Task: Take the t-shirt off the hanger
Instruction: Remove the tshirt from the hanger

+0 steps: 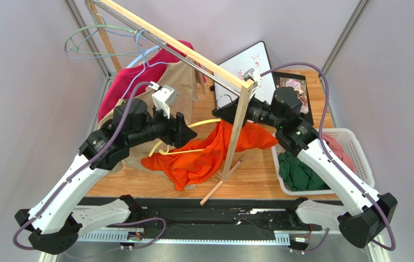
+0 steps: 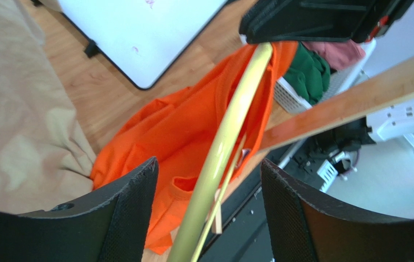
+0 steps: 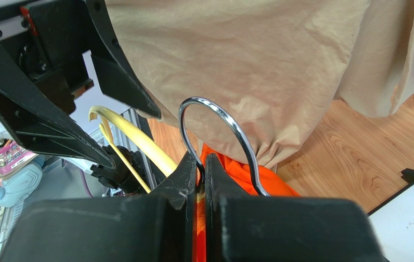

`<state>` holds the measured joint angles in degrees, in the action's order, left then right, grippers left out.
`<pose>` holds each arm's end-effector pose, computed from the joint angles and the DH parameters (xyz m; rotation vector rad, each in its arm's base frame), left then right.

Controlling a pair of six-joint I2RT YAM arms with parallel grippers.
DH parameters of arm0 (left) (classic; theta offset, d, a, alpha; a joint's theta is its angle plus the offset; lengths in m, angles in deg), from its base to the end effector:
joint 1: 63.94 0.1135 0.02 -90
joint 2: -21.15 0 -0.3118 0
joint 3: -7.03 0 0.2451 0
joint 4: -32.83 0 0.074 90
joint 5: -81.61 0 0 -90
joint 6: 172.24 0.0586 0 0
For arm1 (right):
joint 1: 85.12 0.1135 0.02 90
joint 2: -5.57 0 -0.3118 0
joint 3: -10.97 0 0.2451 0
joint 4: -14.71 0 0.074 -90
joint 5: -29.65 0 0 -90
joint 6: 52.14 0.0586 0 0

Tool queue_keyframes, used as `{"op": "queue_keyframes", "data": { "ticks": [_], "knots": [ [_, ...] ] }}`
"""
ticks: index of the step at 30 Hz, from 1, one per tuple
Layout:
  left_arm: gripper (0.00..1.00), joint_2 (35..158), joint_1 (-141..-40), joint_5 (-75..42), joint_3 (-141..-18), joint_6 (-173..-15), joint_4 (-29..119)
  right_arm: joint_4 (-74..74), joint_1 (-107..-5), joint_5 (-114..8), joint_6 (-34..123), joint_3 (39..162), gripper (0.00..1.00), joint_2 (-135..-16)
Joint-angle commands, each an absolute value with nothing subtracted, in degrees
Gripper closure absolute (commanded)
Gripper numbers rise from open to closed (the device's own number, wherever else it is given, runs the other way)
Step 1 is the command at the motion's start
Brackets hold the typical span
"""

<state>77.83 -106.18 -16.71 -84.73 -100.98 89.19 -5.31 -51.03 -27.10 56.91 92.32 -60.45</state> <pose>0.1218 -0.1221 0.4670 0.5126 1.9683 -0.8320 0.1909 0.1680 0.4531 -0.6919 1.6378 1.1643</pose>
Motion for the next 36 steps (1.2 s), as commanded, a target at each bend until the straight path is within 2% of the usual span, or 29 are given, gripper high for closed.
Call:
{"op": "queue_keyframes", "data": {
  "ticks": [1, 2, 4, 5, 8, 10, 11, 14, 18, 20, 23, 28, 36],
  "knots": [
    [0.3, 77.3, -106.0, -23.9, -83.3, -98.9, 88.6, 0.0, -50.8, -25.6, 58.3, 93.6, 1.0, -59.3],
    [0.39, 77.2, -106.0, -24.2, -82.8, -98.9, 88.7, 0.0, -50.8, -25.5, 58.7, 93.6, 1.0, -59.6],
    [0.5, 77.2, -106.1, -23.5, -82.3, -98.6, 89.9, 2.1, -50.8, -25.6, 59.8, 93.6, 1.0, -59.6],
    [0.67, 77.3, -106.0, -22.5, -82.6, -98.3, 90.5, 2.2, -50.9, -25.7, 60.1, 93.6, 1.0, -59.8],
    [1.0, 78.1, -106.1, -19.4, -86.0, -96.8, 94.4, 0.8, -50.8, -27.7, 61.1, 94.4, 0.98, -60.4],
    [1.0, 78.6, -106.1, -16.6, -88.2, -95.6, 97.9, -3.6, -50.8, -30.8, 60.9, 95.5, 0.81, -61.0],
    [1.0, 79.0, -106.0, -16.0, -90.6, -94.3, 99.1, -4.8, -50.8, -31.9, 60.6, 95.8, 0.66, -61.0],
    [1.0, 80.9, -106.0, -12.4, -97.4, -90.3, 106.9, -9.8, -50.8, -38.5, 59.9, 96.1, 0.45, -60.7],
    [1.0, 83.1, -106.0, -8.5, -104.8, -85.8, 119.7, -14.2, -50.8, -44.9, 58.5, 95.6, 0.31, -59.6],
    [1.0, 81.7, -106.0, -6.2, -105.7, -83.8, 120.6, -14.2, -50.8, -44.3, 58.0, 94.8, 0.22, -59.3],
    [1.0, 80.0, -106.0, -5.8, -106.8, -82.3, 120.9, -12.9, -50.8, -41.0, 56.7, 93.1, 0.16, -59.7],
    [1.0, 80.5, -106.0, -6.3, -110.1, -82.3, 122.3, -9.0, -50.8, -38.8, 55.2, 89.3, 0.13, -60.3],
    [1.0, 82.5, -106.0, -5.8, -109.5, -83.1, 119.2, -5.6, -47.6, -31.8, 59.3, 90.4, 0.15, -64.6]
  ]
}}
